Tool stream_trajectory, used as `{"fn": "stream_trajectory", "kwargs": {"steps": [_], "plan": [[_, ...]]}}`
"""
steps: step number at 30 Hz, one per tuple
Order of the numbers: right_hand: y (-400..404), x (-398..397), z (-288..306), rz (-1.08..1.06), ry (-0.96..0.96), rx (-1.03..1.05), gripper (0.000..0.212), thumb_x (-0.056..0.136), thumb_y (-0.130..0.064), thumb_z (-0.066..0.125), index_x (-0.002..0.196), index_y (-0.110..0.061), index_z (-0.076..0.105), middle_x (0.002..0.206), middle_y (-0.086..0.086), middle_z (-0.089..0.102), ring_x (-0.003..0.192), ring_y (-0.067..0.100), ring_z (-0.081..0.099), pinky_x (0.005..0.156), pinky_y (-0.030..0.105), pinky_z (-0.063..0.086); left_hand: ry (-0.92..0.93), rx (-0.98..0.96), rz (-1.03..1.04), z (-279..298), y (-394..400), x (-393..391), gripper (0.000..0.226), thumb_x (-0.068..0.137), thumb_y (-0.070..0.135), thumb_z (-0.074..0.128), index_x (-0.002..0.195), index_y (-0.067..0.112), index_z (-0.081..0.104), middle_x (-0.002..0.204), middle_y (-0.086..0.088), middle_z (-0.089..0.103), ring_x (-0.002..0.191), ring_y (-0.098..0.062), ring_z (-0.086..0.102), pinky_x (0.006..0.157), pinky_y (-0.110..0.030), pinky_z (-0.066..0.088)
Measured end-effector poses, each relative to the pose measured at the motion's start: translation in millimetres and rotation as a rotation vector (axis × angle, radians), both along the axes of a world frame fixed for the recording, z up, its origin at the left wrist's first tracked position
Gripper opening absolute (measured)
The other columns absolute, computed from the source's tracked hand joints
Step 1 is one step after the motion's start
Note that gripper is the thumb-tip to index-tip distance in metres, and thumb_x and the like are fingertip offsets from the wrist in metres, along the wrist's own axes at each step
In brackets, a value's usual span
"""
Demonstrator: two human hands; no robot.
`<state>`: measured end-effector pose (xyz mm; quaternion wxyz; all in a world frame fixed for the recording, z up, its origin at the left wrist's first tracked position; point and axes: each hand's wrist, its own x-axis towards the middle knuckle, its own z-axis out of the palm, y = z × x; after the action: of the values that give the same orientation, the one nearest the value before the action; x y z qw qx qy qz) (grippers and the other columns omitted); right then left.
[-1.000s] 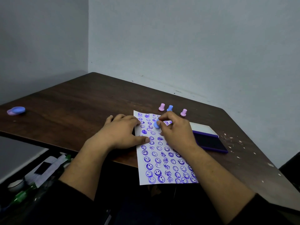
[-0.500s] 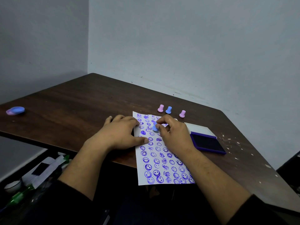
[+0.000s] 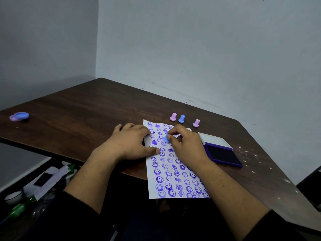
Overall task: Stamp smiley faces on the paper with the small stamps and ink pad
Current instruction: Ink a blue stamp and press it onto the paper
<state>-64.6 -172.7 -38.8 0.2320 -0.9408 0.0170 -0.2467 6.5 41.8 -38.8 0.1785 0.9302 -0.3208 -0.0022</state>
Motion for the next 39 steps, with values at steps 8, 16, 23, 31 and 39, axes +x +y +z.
{"fn": "stream_trajectory", "kwargs": {"steps": [8, 16, 23, 31, 39], "plan": [[-1.3, 1.6, -0.9, -0.011, 0.005, 0.033, 0.005, 0.098, -0.029, 0.072, 0.096, -0.034, 0.073, 0.081, -0.033, 0.062, 0.074, -0.008, 0.063, 0.066, 0.019, 0.042, -0.005, 0.001, -0.001, -0.1, -0.6, 0.3, 0.097, 0.068, 0.092, 0.043, 0.146, 0.035, 0.044, 0.154, 0.018, 0.038, 0.143, -0.014, 0.024, 0.119, -0.053, 0.01], [-2.4, 2.5, -3.3, -0.013, -0.01, 0.025, 0.007, 0.096, -0.028, 0.073, 0.095, -0.035, 0.072, 0.079, -0.034, 0.061, 0.076, -0.008, 0.064, 0.066, 0.018, 0.044, -0.006, 0.005, 0.003, 0.0, -0.7, 0.0, 0.096, 0.068, 0.092, 0.044, 0.146, 0.035, 0.044, 0.155, 0.018, 0.038, 0.144, -0.014, 0.024, 0.119, -0.053, 0.01], [-1.8, 2.4, -2.9, -0.02, -0.004, 0.024, 0.012, 0.096, -0.029, 0.074, 0.091, -0.04, 0.07, 0.078, -0.035, 0.061, 0.081, -0.012, 0.063, 0.066, 0.017, 0.044, 0.0, -0.003, 0.001, -0.5, 0.2, 0.0, 0.095, 0.069, 0.091, 0.045, 0.145, 0.035, 0.044, 0.154, 0.019, 0.038, 0.144, -0.014, 0.024, 0.119, -0.054, 0.01], [-0.5, 0.2, -1.0, -0.008, -0.001, 0.015, 0.011, 0.098, -0.028, 0.073, 0.093, -0.037, 0.069, 0.082, -0.034, 0.062, 0.081, -0.017, 0.061, 0.064, 0.009, 0.037, -0.005, 0.006, 0.001, -1.2, -0.2, 1.4, 0.098, 0.066, 0.094, 0.041, 0.145, 0.036, 0.044, 0.155, 0.019, 0.037, 0.144, -0.014, 0.024, 0.119, -0.053, 0.01], [-1.2, -1.6, 8.7, -0.011, -0.066, 0.118, 0.005, 0.097, -0.027, 0.075, 0.096, -0.032, 0.073, 0.093, -0.02, 0.076, 0.081, 0.001, 0.071, 0.081, 0.038, 0.059, 0.005, 0.003, -0.002, -1.4, 0.2, 2.2, 0.102, 0.063, 0.096, 0.039, 0.146, 0.036, 0.043, 0.155, 0.018, 0.037, 0.144, -0.014, 0.024, 0.119, -0.054, 0.01]]}}
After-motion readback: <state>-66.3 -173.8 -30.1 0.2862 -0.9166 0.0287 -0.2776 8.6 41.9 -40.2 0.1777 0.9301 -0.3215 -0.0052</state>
